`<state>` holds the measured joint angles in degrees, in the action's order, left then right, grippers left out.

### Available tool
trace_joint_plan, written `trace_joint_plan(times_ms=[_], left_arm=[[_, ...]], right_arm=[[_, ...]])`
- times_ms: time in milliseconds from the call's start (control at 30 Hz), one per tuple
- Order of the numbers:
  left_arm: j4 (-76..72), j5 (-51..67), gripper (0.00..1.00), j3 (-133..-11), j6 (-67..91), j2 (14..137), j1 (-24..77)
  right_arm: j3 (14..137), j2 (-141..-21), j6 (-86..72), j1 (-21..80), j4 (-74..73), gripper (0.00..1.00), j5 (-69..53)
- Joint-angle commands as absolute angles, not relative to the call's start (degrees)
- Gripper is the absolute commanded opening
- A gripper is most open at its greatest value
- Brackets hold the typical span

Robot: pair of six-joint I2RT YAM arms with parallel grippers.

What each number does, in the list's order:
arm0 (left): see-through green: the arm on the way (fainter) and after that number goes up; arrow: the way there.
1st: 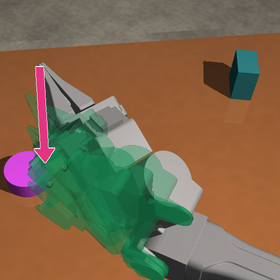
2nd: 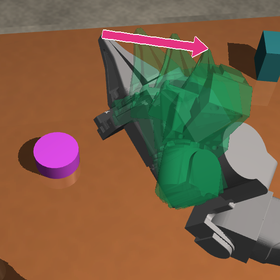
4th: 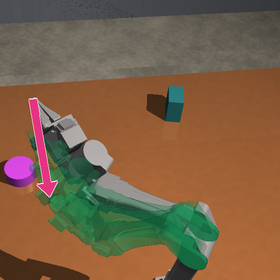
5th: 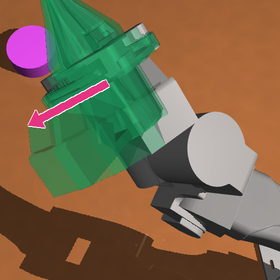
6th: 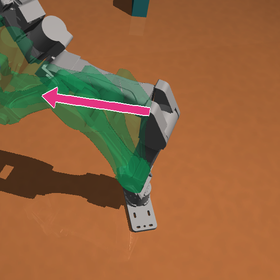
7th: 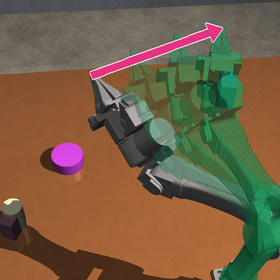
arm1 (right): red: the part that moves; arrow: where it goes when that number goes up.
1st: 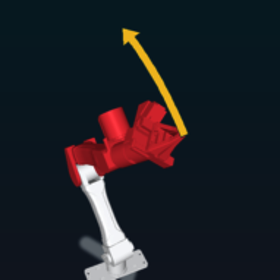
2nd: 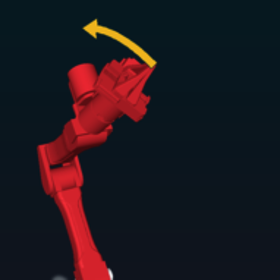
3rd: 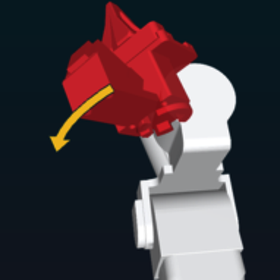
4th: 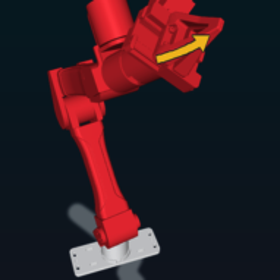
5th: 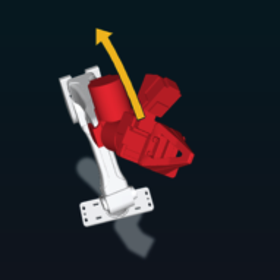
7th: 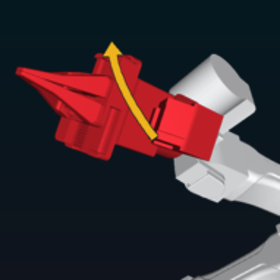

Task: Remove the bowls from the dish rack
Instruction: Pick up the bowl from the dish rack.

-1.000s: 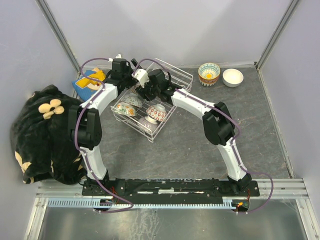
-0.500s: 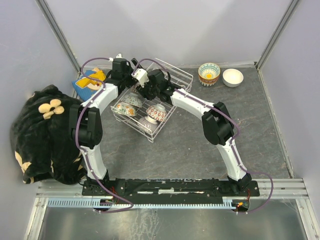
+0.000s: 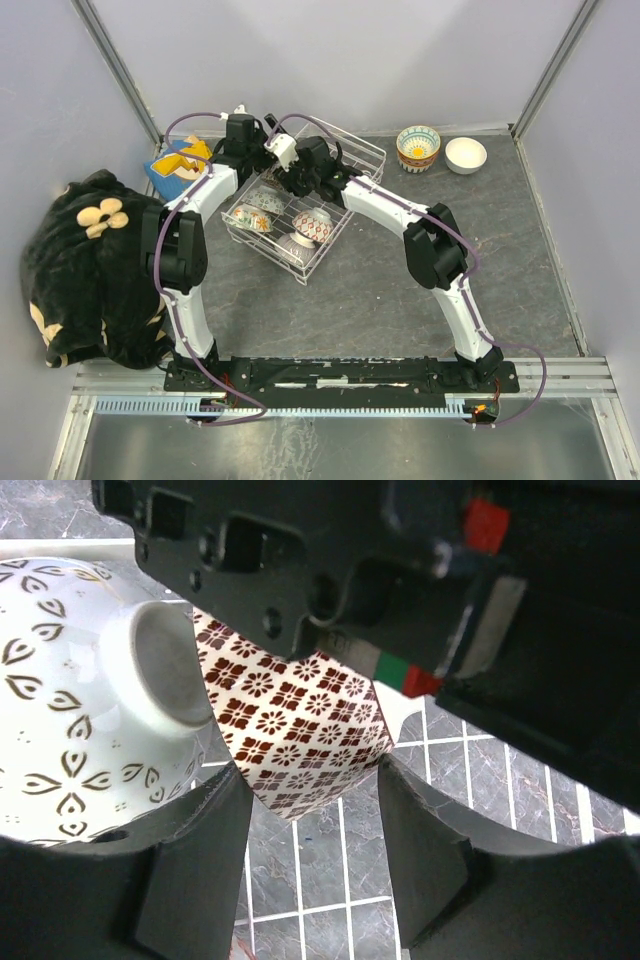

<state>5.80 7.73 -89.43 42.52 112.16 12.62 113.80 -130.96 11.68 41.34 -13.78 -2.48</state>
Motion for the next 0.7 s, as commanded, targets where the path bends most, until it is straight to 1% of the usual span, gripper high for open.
trace_joint_plan(times_ms=[0,667], left_arm=[[6.32,10.41,0.99,-91.85,41.81,113.48,13.46],[6.84,11.22,0.99,-95.4,42.23,116.43,14.07]], right_arm=[[117.06,-131.98,10.7,40.72,-7.87,0.59,-1.68],[117.95,-133.24,8.39,38.77,-6.88,0.57,-1.14]])
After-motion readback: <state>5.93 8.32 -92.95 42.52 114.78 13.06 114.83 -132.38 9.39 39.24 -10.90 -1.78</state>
